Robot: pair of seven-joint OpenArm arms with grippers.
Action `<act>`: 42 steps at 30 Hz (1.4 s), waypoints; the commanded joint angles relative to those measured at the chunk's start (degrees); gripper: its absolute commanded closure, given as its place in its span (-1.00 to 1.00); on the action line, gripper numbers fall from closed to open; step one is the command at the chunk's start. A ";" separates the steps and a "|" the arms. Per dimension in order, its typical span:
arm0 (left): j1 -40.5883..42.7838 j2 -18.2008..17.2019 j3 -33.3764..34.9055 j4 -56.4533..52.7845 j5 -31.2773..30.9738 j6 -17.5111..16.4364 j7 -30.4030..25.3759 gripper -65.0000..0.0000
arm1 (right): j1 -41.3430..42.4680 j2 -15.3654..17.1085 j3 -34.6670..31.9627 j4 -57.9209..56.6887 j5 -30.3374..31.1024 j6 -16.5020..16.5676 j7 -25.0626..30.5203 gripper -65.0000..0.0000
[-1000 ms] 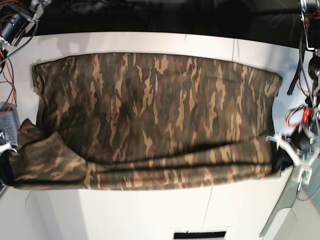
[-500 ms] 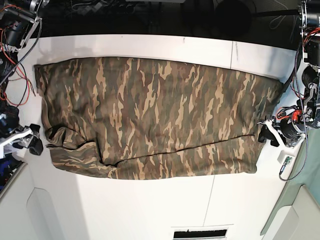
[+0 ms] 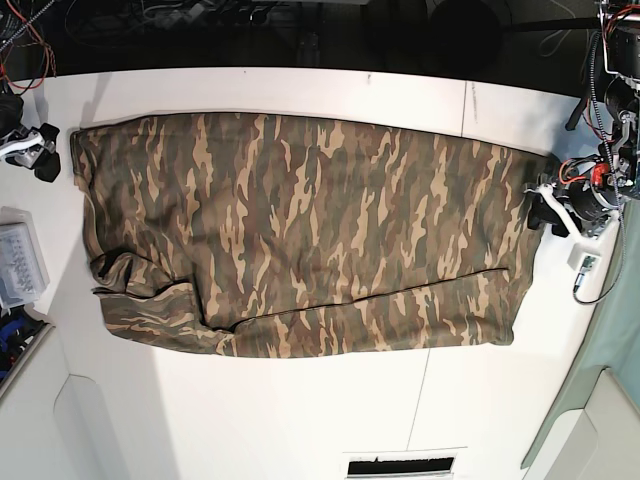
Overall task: Layout the t-shirt on the table in an organized manner, then fold the t-shirt properly
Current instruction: 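Drag the stretched shirt across the table with both grippers, then lift and lay the shirt down as a long strip, releasing the right gripper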
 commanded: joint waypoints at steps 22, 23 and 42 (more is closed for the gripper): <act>9.33 -1.11 -5.51 0.74 2.01 -1.33 0.28 0.11 | -0.81 4.24 -15.04 -6.84 5.05 4.11 4.26 0.67; 9.97 -1.11 -5.51 0.74 2.32 -1.33 0.07 0.28 | -0.81 4.24 -15.04 -6.84 5.07 4.11 4.22 0.89; 18.05 -7.02 -12.04 38.38 0.31 -1.70 0.70 1.00 | -0.87 5.66 4.09 14.34 17.79 4.85 -4.94 1.00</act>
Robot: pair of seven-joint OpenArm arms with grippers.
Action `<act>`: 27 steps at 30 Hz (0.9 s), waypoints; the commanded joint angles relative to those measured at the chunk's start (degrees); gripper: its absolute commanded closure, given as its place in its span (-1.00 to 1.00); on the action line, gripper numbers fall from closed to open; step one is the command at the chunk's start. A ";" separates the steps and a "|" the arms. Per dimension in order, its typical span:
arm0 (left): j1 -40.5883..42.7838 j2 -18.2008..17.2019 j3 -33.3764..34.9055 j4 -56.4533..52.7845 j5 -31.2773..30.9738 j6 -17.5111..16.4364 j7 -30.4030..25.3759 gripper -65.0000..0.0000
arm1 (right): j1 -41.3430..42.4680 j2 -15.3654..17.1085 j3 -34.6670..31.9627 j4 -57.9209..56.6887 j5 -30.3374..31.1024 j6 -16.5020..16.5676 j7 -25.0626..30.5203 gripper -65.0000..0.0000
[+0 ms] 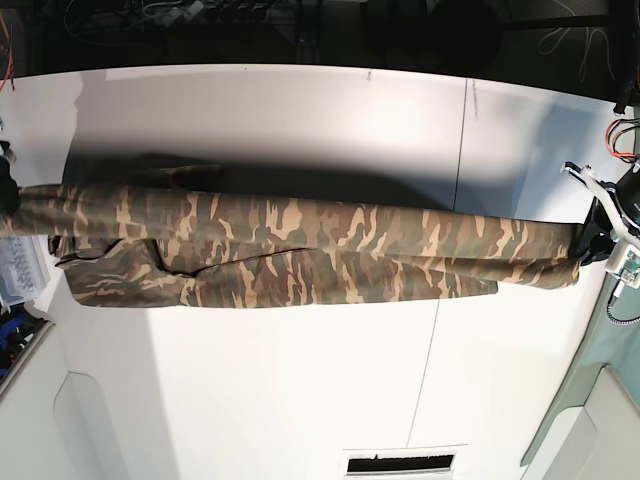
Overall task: Layout the t-shirt on the table in an organized manner, then fold the t-shirt properly
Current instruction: 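Lift and lay the shirt down as a long strip, releasing the right gripper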
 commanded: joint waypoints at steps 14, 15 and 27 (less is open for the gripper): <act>-20.24 2.91 17.29 -28.81 1.09 4.00 4.31 0.20 | 17.38 0.57 -14.01 -20.81 -7.85 -1.64 -0.90 -0.19; -20.04 2.84 17.14 -28.79 0.59 4.09 5.53 0.20 | 16.35 0.48 -13.68 -20.81 -7.39 -1.60 -1.44 -0.19; -10.84 3.13 8.63 -24.22 -7.72 -0.59 5.33 0.20 | 1.99 -2.82 -11.58 -20.52 -2.14 -0.09 2.45 -0.19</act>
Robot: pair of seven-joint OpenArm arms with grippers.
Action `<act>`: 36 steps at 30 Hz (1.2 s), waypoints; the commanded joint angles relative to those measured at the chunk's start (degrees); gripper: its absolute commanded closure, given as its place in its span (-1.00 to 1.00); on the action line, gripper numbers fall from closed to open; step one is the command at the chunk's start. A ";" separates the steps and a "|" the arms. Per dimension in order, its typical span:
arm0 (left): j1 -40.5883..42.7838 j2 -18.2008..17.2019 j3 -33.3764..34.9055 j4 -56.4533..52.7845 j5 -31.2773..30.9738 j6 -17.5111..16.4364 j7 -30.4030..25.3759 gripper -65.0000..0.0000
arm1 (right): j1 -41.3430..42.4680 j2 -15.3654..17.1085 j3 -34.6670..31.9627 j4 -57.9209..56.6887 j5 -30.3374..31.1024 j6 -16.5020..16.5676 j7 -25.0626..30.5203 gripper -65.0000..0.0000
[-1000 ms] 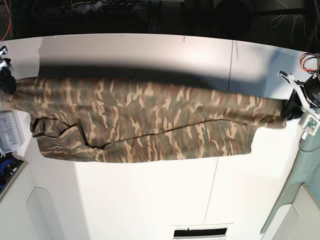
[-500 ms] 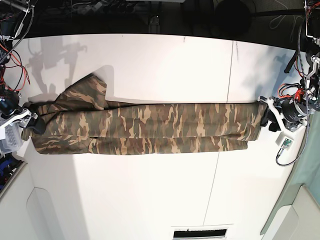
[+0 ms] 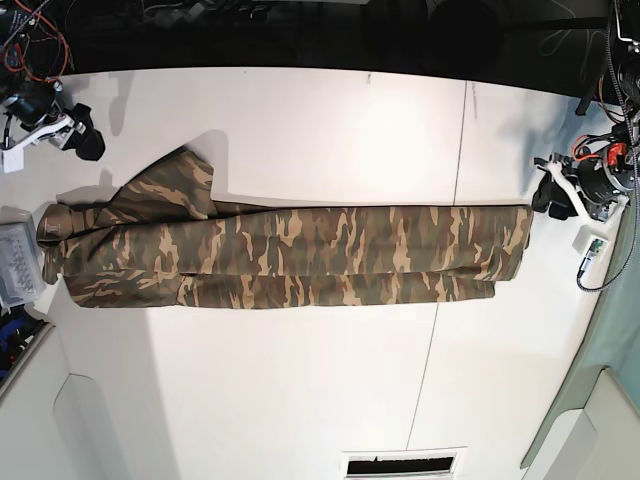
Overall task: Layout the t-shirt on the table in an organized manner, then fold the t-shirt properly
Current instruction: 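Lift and lay the shirt down as a long strip, releasing the right gripper, then move the right gripper away from the shirt end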
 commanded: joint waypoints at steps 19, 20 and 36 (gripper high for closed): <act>0.20 2.56 -0.57 0.98 0.35 -2.10 -1.05 0.20 | 2.51 -8.81 -1.09 10.82 -3.91 0.22 2.62 1.00; 0.20 2.56 -0.57 0.98 0.70 -2.10 -1.05 0.20 | 1.33 -8.81 -0.04 13.79 -2.93 0.22 1.27 1.00; 0.15 2.54 -0.57 0.98 1.29 -1.44 -0.85 0.20 | -24.24 -5.75 26.32 44.11 7.93 0.42 -5.49 1.00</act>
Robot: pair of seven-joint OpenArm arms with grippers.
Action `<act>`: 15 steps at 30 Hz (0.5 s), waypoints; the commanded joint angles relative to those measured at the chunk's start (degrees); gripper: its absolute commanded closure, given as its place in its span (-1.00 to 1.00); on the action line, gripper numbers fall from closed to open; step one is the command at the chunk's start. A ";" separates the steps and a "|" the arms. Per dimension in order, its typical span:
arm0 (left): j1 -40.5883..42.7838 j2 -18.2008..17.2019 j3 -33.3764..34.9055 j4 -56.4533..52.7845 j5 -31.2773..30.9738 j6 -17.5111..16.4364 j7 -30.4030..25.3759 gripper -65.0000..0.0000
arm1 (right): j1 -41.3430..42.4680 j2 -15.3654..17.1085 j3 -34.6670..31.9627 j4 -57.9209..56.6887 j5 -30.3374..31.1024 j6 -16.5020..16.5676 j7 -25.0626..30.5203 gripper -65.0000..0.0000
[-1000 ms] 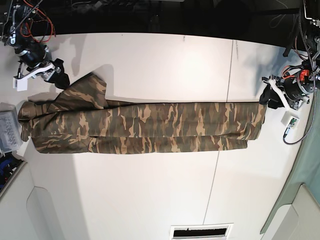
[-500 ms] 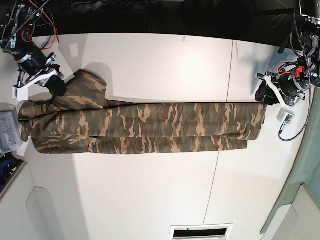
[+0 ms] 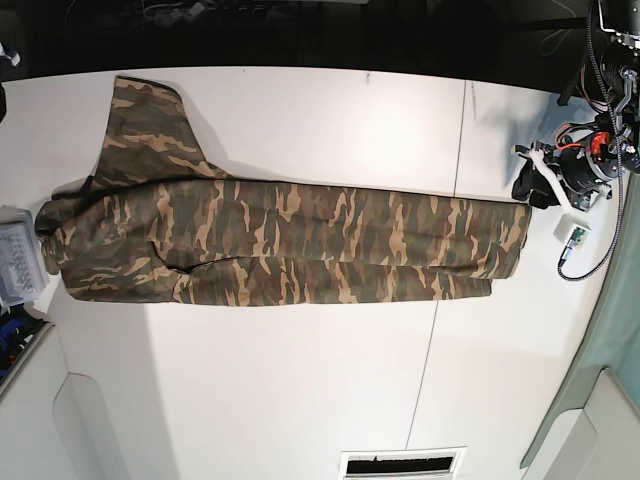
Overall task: Layout the t-shirt on the table in an organized manner, then fold the t-shirt properly
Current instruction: 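Move the right gripper away from the shirt end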
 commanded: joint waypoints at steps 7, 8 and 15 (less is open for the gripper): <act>-0.96 -0.96 -0.48 0.94 3.13 7.65 -7.04 0.05 | 0.15 0.81 -2.49 -0.92 -1.60 0.20 1.90 1.00; -1.18 -0.96 -0.48 0.94 3.28 8.87 -7.23 0.03 | 0.33 0.81 -3.89 -1.70 -2.23 0.17 2.73 0.80; -2.23 -0.63 -0.48 -1.36 4.02 11.17 -8.39 0.03 | 5.38 0.79 -15.58 -13.03 -7.96 -0.44 8.22 0.18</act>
